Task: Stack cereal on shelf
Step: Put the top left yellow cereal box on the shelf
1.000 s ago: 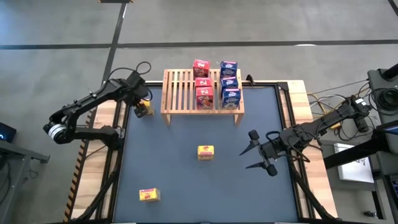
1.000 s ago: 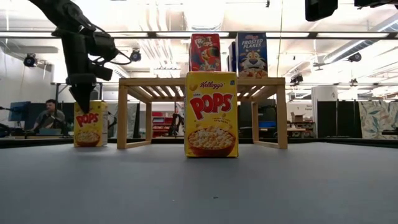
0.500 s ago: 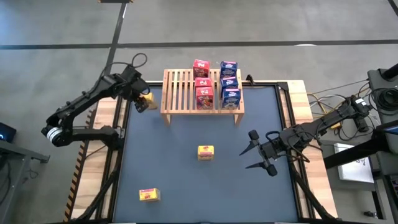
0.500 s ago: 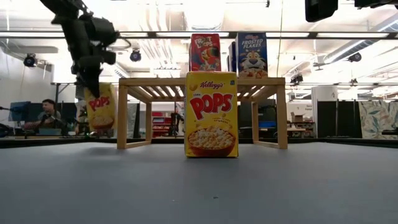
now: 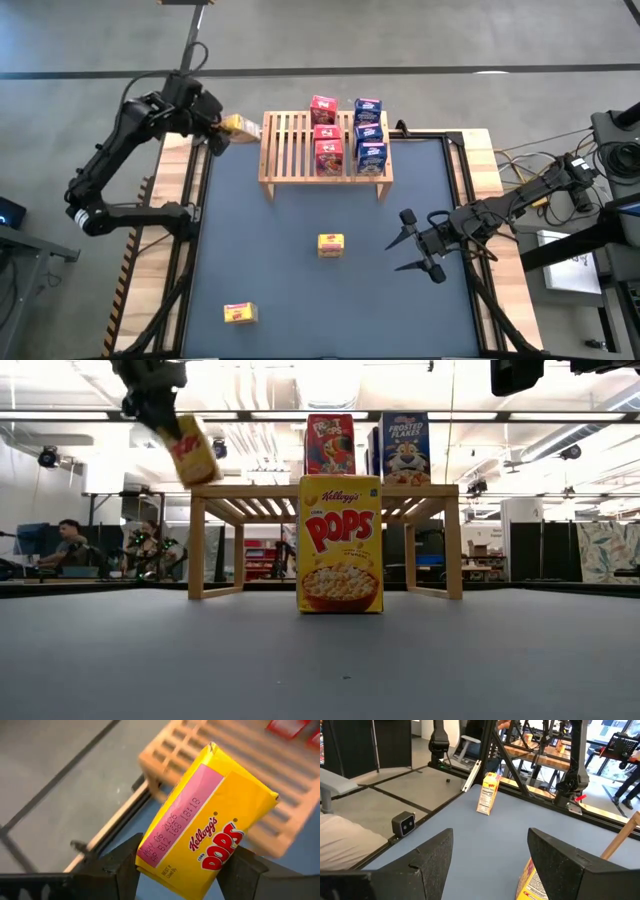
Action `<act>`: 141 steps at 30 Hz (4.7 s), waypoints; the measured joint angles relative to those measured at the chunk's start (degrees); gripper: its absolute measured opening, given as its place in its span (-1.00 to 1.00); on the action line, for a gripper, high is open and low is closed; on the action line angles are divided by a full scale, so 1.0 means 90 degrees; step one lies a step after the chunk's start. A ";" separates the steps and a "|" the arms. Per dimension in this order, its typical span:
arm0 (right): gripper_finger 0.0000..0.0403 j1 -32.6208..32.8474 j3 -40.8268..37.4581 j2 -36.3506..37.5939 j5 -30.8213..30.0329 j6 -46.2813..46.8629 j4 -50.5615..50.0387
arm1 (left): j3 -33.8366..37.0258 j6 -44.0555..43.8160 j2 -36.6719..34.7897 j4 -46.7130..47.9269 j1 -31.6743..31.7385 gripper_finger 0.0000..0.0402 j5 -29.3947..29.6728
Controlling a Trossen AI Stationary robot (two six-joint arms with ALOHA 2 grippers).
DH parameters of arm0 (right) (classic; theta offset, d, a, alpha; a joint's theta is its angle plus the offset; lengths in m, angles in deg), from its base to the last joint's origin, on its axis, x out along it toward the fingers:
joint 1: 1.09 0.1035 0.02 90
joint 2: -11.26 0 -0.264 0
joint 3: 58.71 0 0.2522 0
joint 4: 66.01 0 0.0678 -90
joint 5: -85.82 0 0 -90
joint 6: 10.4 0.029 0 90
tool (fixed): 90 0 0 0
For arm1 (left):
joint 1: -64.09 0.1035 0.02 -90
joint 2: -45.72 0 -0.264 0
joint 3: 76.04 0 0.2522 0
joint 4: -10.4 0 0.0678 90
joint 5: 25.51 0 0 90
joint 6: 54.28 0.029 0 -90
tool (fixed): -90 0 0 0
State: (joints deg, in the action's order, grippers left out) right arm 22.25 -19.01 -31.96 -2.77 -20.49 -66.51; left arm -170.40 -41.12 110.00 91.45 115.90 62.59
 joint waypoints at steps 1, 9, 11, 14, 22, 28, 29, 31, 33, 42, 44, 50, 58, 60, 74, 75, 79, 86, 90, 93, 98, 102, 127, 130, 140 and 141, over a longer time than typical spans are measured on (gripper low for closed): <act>0.21 -0.0001 -0.0001 0.0000 0.0000 -0.0002 0.0000 | -0.0120 -0.0021 0.0029 -0.0015 -0.0016 -0.01 -0.0074; 0.21 0.0000 -0.0001 0.0000 0.0000 -0.0032 0.0007 | -0.0745 -0.0068 0.0651 -0.0214 -0.0461 -0.01 -0.0246; 0.21 -0.0001 -0.0001 0.0000 -0.0001 -0.0034 0.0011 | -0.0953 -0.0024 0.0916 -0.0225 -0.0552 -0.01 -0.0251; 0.21 0.0000 -0.0001 0.0000 0.0000 -0.0036 0.0012 | -0.1341 0.0055 0.1369 -0.0214 -0.0602 -0.01 -0.0251; 0.21 0.0001 -0.0001 0.0000 0.0000 -0.0007 -0.0080 | -0.2781 0.0198 0.2683 0.0586 -0.0609 -0.01 -0.0246; 0.21 0.0001 -0.0006 0.0002 0.0000 0.0018 -0.0192 | -0.3962 0.0263 0.3628 0.1311 -0.0631 -0.02 -0.0242; 0.21 0.0000 -0.0006 0.0002 0.0000 0.0031 -0.0227 | -0.4156 0.0265 0.3771 0.1393 -0.0631 -0.02 -0.0231; 0.21 0.0000 -0.0006 0.0002 0.0000 0.0053 -0.0286 | -0.4524 0.0265 0.4043 0.1543 -0.0631 -0.02 -0.0198; 0.21 -0.0001 -0.0006 0.0002 0.0000 0.0059 -0.0321 | -0.4870 0.0265 0.4308 0.1734 -0.0629 -0.02 -0.0156; 0.21 0.0001 -0.0006 0.0002 0.0000 0.0129 -0.0360 | -0.5926 0.0273 0.5238 0.2497 -0.0629 -0.02 0.0145; 0.21 0.0001 -0.0006 0.0002 0.0000 0.0126 -0.0369 | -0.6013 0.0348 0.5308 0.2528 -0.0642 -0.02 0.0145; 0.21 0.0001 -0.0006 0.0002 0.0000 0.0124 -0.0423 | -0.5978 0.0303 0.5395 0.2531 -0.0655 -0.02 0.0157; 0.21 0.0001 -0.0006 0.0002 0.0000 0.0107 -0.0423 | -0.5964 0.0136 0.5392 0.2528 -0.0670 0.25 0.0324; 0.21 0.0001 -0.0006 0.0002 0.0000 0.0111 -0.0424 | -0.5964 0.0131 0.5391 0.2526 -0.0670 0.32 0.0326; 0.21 0.0001 -0.0006 0.0002 0.0000 0.0095 -0.0420 | -0.5961 0.0607 0.5390 0.2526 -0.0916 0.39 0.0322; 0.21 0.0001 -0.0006 0.0002 0.0000 0.0100 -0.0420 | -0.5961 0.0636 0.5390 0.2526 -0.0925 0.36 0.0322; 0.21 0.0001 -0.0006 0.0002 0.0000 0.0114 -0.0420 | -0.5959 0.0657 0.5390 0.2526 -0.0930 0.22 0.0324; 0.21 0.0001 -0.0006 0.0002 0.0000 0.0114 -0.0420 | -0.5959 0.0830 0.5390 0.2526 -0.0932 -0.11 0.0320; 0.21 0.0001 -0.0006 0.0002 0.0000 0.0114 -0.0420 | -0.5959 0.0967 0.5390 0.2526 -0.0945 -0.24 0.0314; 0.21 0.0001 -0.0006 0.0000 0.0000 0.0112 -0.0420 | -0.5959 0.1138 0.5390 0.2526 -0.0965 -0.27 0.0208; 0.21 0.0000 -0.0005 0.0002 -0.0002 0.0096 -0.0420 | -0.5959 0.1417 0.5387 0.2526 -0.0999 -0.26 0.0097; 0.21 0.0000 -0.0004 0.0002 -0.0002 0.0039 -0.0418 | -0.5959 0.1847 0.5387 0.2528 -0.1040 -0.25 0.0093; 0.21 -0.0001 -0.0004 0.0002 -0.0165 0.0032 -0.0419 | -0.5959 0.2655 0.5383 0.2365 -0.1134 -0.07 -0.0016; 0.21 -0.0001 -0.0003 0.0001 -0.0165 0.0034 -0.0418 | -0.5959 0.2655 0.5383 0.2322 -0.1132 0.05 -0.0008; 0.21 -0.0001 0.0001 0.0002 -0.0165 0.0024 -0.0420 | -0.5957 0.2650 0.5339 0.2310 -0.1131 0.26 0.0162; 0.21 -0.0001 0.0001 0.0002 -0.0165 0.0022 -0.0418 | -0.5957 0.2648 0.5316 0.2310 -0.1131 0.26 0.0166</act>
State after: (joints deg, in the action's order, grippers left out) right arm 22.24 -19.00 -31.94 -4.25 -20.29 -70.27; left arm -224.01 -17.29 157.85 112.24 105.72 64.08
